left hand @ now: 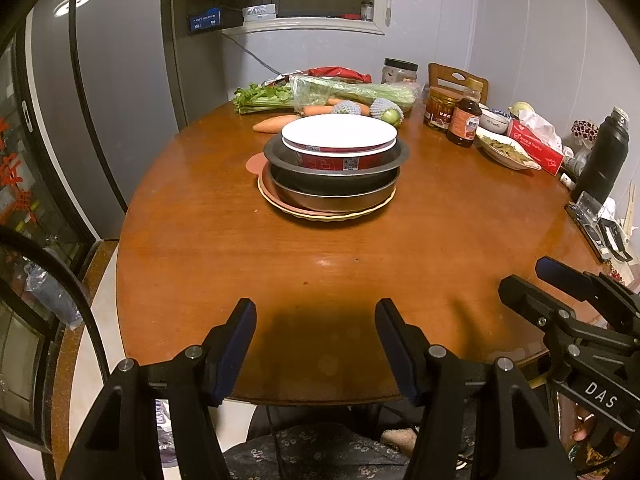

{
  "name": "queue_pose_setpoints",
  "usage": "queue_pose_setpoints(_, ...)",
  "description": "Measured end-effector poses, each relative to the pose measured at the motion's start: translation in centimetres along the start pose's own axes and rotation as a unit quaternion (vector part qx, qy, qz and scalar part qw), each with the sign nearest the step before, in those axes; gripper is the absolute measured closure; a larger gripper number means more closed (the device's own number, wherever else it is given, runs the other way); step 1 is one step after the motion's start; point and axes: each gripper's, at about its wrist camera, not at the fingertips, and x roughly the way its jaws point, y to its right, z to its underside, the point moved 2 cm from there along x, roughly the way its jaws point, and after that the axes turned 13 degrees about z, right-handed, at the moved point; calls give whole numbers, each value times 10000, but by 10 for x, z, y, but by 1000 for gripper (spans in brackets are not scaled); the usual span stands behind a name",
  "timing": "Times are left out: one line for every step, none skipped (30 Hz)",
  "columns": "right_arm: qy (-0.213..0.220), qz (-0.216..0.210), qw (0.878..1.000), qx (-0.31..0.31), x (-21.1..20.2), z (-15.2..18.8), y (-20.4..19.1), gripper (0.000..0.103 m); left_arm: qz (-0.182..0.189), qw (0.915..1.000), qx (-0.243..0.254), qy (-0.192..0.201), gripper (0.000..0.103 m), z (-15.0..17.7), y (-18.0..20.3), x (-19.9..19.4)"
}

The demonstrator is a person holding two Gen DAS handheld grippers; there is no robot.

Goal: Organize plates and bowls

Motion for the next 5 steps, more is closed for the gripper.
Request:
queue_pose_setpoints(-7, -4, 10000, 2, 1, 1, 0, 40, 11, 10000, -11, 2, 42, 0, -1, 1)
queue_pose_setpoints(-31, -18, 10000, -8, 3, 1, 0, 40, 23, 10000, -29, 6, 42, 0, -3, 2)
queue_pose_setpoints(-49, -19, 10000, -17, 5, 2, 0, 40, 47, 10000, -52, -2, 41, 0, -5, 5)
queue_pose_setpoints(-65, -15, 10000, -34, 7, 3, 1, 40, 95, 9999, -75, 2, 41, -1, -7, 7)
queue_pose_setpoints(-91, -14, 9999, -58, 11, 3, 1, 40, 152, 9998, -117, 10, 41, -3, -9, 8)
